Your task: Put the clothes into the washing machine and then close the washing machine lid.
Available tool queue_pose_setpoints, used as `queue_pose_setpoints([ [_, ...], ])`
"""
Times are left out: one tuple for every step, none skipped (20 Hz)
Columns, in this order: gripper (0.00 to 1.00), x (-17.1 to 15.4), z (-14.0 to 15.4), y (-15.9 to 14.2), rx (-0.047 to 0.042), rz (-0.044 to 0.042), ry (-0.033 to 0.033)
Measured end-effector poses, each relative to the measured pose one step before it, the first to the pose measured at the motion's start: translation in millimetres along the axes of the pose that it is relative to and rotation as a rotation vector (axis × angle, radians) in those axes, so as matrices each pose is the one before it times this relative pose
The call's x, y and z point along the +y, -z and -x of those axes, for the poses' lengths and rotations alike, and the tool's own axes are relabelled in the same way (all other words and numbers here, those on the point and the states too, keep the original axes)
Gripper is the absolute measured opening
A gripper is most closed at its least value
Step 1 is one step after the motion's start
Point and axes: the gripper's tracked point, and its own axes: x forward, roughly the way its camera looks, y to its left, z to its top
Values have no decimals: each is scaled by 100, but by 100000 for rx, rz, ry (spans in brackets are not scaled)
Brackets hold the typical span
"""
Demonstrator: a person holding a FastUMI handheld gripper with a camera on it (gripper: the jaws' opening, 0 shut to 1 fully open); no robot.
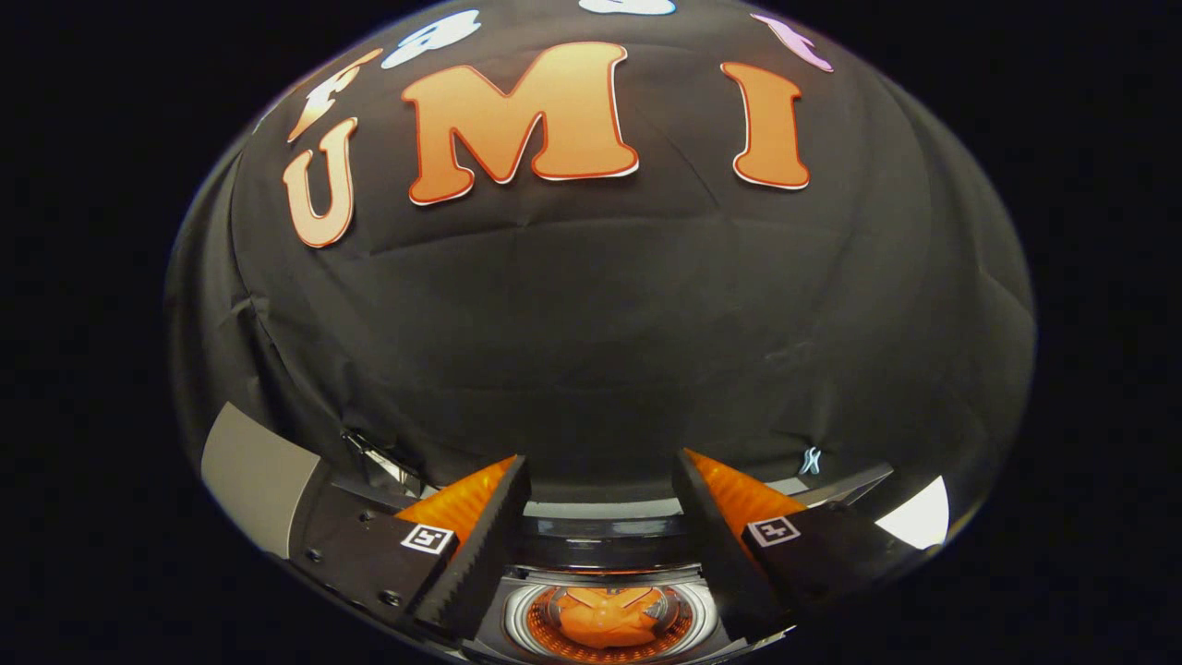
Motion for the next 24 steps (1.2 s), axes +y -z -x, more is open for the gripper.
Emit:
queue_pose_setpoints([
  [100, 121, 391, 123, -1689, -24, -464],
  [100, -37, 438, 344, -855, 506, -724],
  [100, -16, 571, 324, -432, -633, -274],
  [100, 13, 384, 264, -262, 149, -216],
  [100, -65, 523, 403, 686, 296, 49],
  [100, 36, 486, 94, -507, -529, 249],
  [100, 83, 543, 346, 192, 126, 292],
  [100, -26, 571, 481, -504, 81, 456],
  [100, 22, 576, 447, -149, -100, 635],
  [100, -53, 560, 495, 139, 587, 306],
  [100, -20, 653, 554, 118, -374, 512],
  [100, 71, 608, 445, -257, 179, 315],
  [100, 35, 531, 602, -401, 421, 164],
  [99, 14, 352, 271, -1069, -84, 84],
  [99, 144, 396, 292, -903, -334, -546],
  [99, -43, 292, 497, -585, -335, -72],
  [99, -40, 144, 342, -385, -112, 580],
  [99, 148, 195, 720, 686, 824, -45],
  [99, 32, 211, 723, 848, 66, 160],
  [99, -6, 118, 622, 711, -308, 288],
  [99, 44, 187, 666, -149, 435, -79],
  [99, -169, 162, 298, -889, -23, 410],
  [99, -57, 186, 392, -299, -359, 187],
  [98, 236, -119, 363, 395, 414, 591],
])
